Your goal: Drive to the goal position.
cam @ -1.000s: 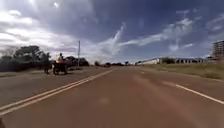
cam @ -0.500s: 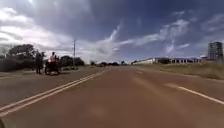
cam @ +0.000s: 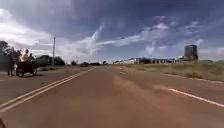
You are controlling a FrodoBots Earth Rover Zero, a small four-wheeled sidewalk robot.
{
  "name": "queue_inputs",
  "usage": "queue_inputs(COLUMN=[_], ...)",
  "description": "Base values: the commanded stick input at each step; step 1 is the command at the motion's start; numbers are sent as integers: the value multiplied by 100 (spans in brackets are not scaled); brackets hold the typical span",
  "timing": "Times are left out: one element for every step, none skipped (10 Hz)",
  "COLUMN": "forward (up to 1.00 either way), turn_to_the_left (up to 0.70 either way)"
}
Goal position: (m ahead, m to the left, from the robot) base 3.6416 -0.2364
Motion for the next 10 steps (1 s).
queue_inputs(forward=[100, 100, 100, 100, 100, 100, 100, 100, 100, 100], turn_to_the_left=[0, 0, 0, -40, -40, -40, -40, -40, -40, -32])
